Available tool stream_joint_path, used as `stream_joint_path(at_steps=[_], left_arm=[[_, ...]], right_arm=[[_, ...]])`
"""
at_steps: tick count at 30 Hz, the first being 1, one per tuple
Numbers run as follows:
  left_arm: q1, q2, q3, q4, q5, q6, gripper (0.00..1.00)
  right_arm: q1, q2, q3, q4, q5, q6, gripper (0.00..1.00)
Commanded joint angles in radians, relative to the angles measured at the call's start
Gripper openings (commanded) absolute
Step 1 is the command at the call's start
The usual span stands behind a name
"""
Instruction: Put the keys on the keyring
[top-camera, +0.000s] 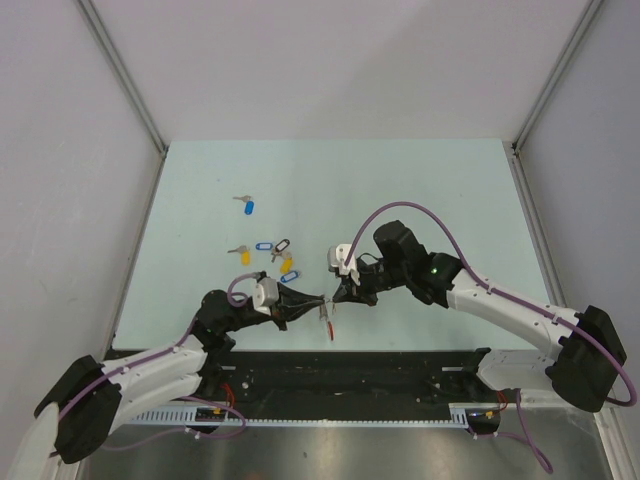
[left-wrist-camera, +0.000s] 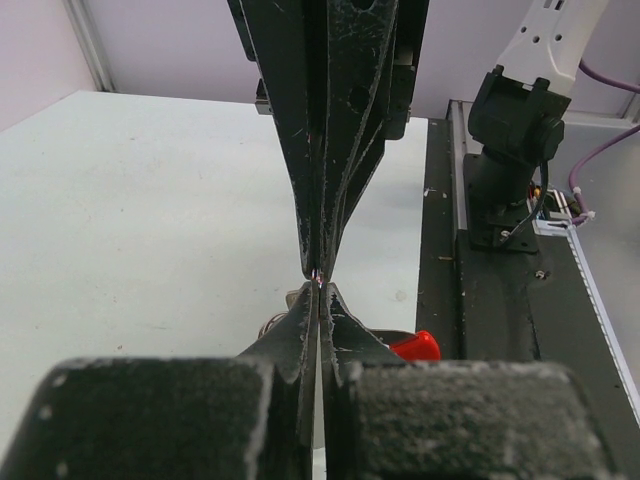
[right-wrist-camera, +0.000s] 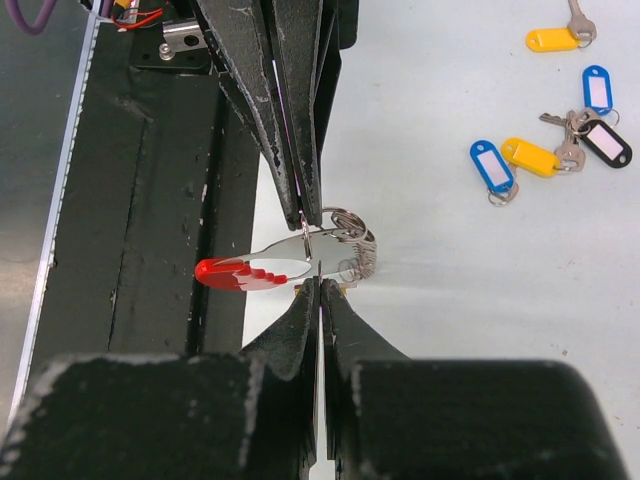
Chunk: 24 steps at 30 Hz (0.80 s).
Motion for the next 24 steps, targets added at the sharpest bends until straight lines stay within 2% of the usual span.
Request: stream_joint_path(at_steps=[1, 12, 24], left_arm=[[0.006, 0.008, 0.014, 0.072, 0.023, -0.013, 0.00], [0.006, 0.007, 0.009, 0.069, -0.013, -0.010, 0.00], [0.006, 0.020, 0.016, 0.078, 0.015, -0.015, 0.00]], right_arm=[[0.003, -0.014, 0.039, 0.024, -0.031, -0.003, 0.00], [0.004, -0.022, 0.041, 0.011, -0.042, -0.003, 0.00], [0.004, -0.020, 0.041, 0.023, -0.041, -0.002, 0.00]])
